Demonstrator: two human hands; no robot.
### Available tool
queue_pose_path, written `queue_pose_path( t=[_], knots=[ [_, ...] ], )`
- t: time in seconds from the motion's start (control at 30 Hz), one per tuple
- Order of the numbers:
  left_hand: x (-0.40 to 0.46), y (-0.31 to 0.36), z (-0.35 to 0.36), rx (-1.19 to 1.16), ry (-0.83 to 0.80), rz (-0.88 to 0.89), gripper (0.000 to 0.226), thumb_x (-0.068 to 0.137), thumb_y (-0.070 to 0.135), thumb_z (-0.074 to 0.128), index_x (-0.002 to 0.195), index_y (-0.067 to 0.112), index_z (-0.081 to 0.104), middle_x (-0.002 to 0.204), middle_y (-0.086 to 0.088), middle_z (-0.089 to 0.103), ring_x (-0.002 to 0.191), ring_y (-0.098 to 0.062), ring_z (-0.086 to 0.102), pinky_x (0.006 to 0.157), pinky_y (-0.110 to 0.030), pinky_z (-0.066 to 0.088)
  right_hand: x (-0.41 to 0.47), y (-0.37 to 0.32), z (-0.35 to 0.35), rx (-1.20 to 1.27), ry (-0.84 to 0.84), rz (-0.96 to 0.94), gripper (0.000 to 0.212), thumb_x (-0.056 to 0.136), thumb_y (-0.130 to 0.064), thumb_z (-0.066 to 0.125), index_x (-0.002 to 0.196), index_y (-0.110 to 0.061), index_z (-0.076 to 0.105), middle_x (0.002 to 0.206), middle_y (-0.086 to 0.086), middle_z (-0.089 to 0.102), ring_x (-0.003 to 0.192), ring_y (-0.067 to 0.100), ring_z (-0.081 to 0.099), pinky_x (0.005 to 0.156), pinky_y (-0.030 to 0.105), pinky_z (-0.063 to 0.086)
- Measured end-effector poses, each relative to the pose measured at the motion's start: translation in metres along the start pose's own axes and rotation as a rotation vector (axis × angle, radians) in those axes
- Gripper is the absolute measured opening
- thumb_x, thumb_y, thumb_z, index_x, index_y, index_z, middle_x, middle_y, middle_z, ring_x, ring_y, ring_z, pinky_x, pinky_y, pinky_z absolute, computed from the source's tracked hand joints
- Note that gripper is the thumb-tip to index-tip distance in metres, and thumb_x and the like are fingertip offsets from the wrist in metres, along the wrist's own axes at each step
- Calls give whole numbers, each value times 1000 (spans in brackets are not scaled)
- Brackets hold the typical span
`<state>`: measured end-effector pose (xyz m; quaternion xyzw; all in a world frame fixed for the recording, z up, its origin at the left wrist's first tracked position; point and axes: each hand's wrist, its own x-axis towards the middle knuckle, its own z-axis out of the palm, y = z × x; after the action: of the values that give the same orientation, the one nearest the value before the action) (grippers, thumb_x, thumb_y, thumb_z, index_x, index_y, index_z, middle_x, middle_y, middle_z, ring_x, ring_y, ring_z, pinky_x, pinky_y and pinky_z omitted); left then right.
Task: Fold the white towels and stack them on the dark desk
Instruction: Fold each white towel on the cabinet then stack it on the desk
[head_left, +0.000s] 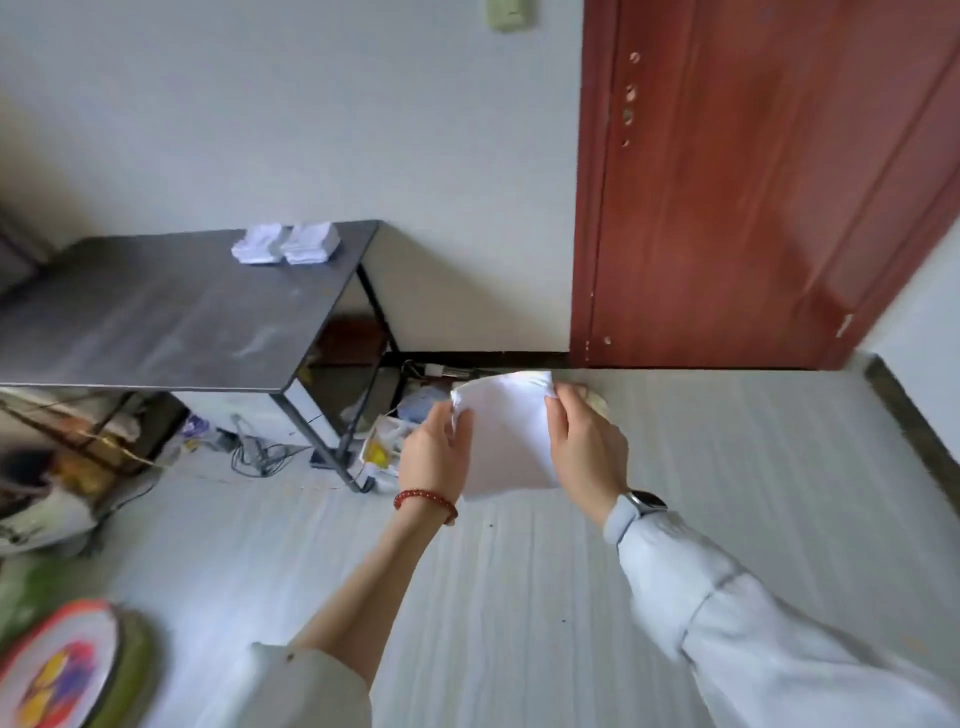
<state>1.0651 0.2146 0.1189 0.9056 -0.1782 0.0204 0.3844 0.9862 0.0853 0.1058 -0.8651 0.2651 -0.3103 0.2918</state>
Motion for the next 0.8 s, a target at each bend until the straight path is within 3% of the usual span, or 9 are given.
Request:
queue_pose_path(
  t=[0.1,0.23,0.37,0.43,0.57,0.67,0.8],
  knots=[
    [48,-61,-41,11,67,-87,23,94,27,46,78,10,46,59,1,48,60,-21,46,51,-27,32,26,-53,76,47,-122,-62,29,97,-29,38,112,-13,56,106,8,66,93,38,58,66,37,37],
    [108,-128,-77,36,154,-171,21,93,26,47,76,14,43,56,9,42,59,-19,42,46,-20,26,65,-104,155,55,-195,-142,26,97,-28,41,104,-10,58,90,13,68,82,40,59,59,34,29],
    [187,-184,-106,-25,178,-258,15,92,25,50,87,12,57,71,-1,54,70,-22,49,55,-30,31,118,-152,239,82,-315,-143,27,97,-30,39,97,-8,54,90,16,66,85,40,58,59,35,29],
    [241,-214,-123,-63,185,-296,16,92,24,50,91,11,60,75,-1,55,74,-21,49,60,-26,28,151,-177,292,119,-360,-136,27,97,-30,39,95,-7,53,88,18,66,84,41,57,60,37,33],
    [353,-270,-164,-136,143,-398,13,91,25,52,89,16,61,82,-2,56,80,-20,50,70,-26,36,220,-232,389,261,-500,-38,24,96,-27,41,92,-6,52,80,17,63,79,38,55,62,36,35],
    [413,-308,-194,-215,101,-466,16,90,26,52,94,15,63,86,2,60,83,-17,55,73,-26,42,258,-271,446,337,-626,78,25,94,-26,44,93,-3,53,76,5,56,76,29,51,64,32,34],
    [474,-356,-224,-328,-2,-541,12,89,23,52,92,16,62,83,0,62,78,-17,59,74,-36,54,298,-307,514,379,-797,155,17,91,-24,47,89,-8,53,70,-4,48,65,15,44,55,27,32]
  ],
)
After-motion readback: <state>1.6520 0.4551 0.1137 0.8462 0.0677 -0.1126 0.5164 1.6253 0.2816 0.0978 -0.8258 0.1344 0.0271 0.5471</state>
